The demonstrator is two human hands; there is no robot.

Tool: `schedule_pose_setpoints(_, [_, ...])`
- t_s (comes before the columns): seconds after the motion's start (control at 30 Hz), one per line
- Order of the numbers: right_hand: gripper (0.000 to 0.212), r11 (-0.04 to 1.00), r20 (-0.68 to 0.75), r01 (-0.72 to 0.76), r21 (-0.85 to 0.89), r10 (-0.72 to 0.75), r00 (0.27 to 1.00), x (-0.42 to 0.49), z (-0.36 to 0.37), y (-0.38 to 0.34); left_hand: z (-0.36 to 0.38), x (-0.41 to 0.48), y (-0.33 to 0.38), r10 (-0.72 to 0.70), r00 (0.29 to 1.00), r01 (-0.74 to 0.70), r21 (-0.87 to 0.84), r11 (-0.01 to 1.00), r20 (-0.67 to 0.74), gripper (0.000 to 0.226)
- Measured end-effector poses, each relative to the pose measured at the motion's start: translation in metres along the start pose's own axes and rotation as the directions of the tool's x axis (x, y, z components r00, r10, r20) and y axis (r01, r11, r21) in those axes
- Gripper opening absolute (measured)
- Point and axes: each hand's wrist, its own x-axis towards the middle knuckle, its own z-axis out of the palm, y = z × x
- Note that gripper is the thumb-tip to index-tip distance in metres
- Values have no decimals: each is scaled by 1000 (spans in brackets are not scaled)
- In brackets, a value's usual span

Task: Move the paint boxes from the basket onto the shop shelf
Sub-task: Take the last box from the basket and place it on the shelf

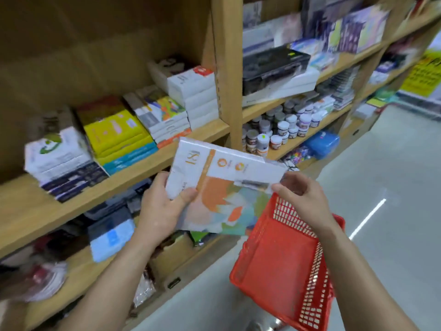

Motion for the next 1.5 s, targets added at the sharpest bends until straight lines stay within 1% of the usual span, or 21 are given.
schedule_pose_setpoints(0.07, [29, 999, 107, -14, 43, 10, 994, -12, 41, -11, -35, -13, -7, -70, 988, 48, -153, 987, -139, 46])
schedule_pose_setpoints(0.13, [26, 992, 208, -23, 122, -3, 978, -26, 89, -27, -66, -29, -15, -124, 966, 56, -284, 957, -227, 38])
schedule_pose_setpoints(0.2, [20, 978, 245, -33, 205, -19, 969, -39, 136, -53, -98, -46, -27, -149, 958, 56, -347, 936, -246, 33])
schedule_pose_setpoints(0.27, [19, 975, 244, 36, 219, -90, 966, -51, 181, -84, -133, -64, -45, -165, 954, 62, -375, 925, -250, 35])
schedule_pose_setpoints(0.33, [20, 967, 252, 120, 224, -177, 951, -64, 223, -111, -174, -82, -69, -192, 935, 61, -397, 916, -298, 28])
schedule_pose_setpoints(0.5, [18, 958, 465, 261, 121, -287, 838, -89, 314, -193, -297, -128, -125, -239, 870, 20, -455, 890, -431, 44])
schedule_pose_setpoints(0.57, [21, 941, 540, 335, 43, -304, 785, -94, 350, -222, -337, -144, -146, -248, 871, 63, -405, 912, -423, 48])
schedule_pose_setpoints(0.63, [17, 913, 593, 404, -51, -297, 748, -93, 385, -241, -364, -157, -167, -264, 888, 127, -351, 928, -376, 46])
schedule_pose_setpoints(0.7, [12, 856, 633, 499, -137, -312, 708, -87, 420, -251, -377, -163, -187, -296, 905, 210, -283, 936, -307, 39])
schedule_pose_setpoints(0.77, [21, 796, 645, 570, -204, -329, 690, -84, 451, -255, -378, -163, -206, -305, 902, 257, -190, 948, -306, 31])
schedule_pose_setpoints(0.83, [44, 774, 584, 570, -275, -336, 739, -85, 477, -251, -371, -157, -219, -323, 869, 285, -153, 946, -375, 27])
schedule_pose_setpoints(0.9, [63, 752, 483, 551, -362, -355, 801, -90, 493, -239, -360, -146, -228, -359, 826, 305, -192, 933, -435, 25])
schedule_pose_setpoints(0.97, [63, 765, 435, 518, -381, -346, 831, -97, 502, -218, -352, -131, -234, -396, 782, 310, -250, 917, -481, 21])
schedule_pose_setpoints(1.0, [59, 764, 454, 524, -377, -340, 823, -102, 505, -205, -350, -122, -236, -400, 767, 300, -271, 915, -502, 18])
schedule_pose_setpoints(1.1, [53, 685, 582, 617, -388, -337, 740, -111, 506, -164, -346, -96, -237, -392, 745, 274, -289, 917, -540, 17])
schedule_pose_setpoints(1.17, [63, 658, 645, 636, -403, -289, 707, -105, 506, -150, -348, -80, -240, -373, 754, 288, -238, 928, -542, 33])
schedule_pose_setpoints(1.23, [76, 652, 681, 633, -417, -238, 693, -93, 509, -146, -352, -69, -244, -389, 802, 368, -138, 919, -453, 56])
schedule_pose_setpoints(1.3, [97, 632, 715, 640, -437, -188, 673, -81, 516, -147, -351, -65, -249, -385, 852, 456, 143, 878, -356, 73])
schedule_pose_setpoints(1.37, [122, 595, 751, 669, -446, -158, 641, -71, 523, -148, -348, -66, -250, -323, 902, 422, 419, 804, -287, 88])
schedule_pose_setpoints(1.43, [137, 560, 781, 698, -446, -138, 610, -58, 531, -151, -349, -64, -255, -310, 921, 388, 488, 781, -236, 97])
schedule_pose_setpoints(1.5, [128, 551, 786, 705, -447, -135, 604, -48, 539, -155, -355, -58, -265, -309, 927, 374, 488, 789, -211, 90])
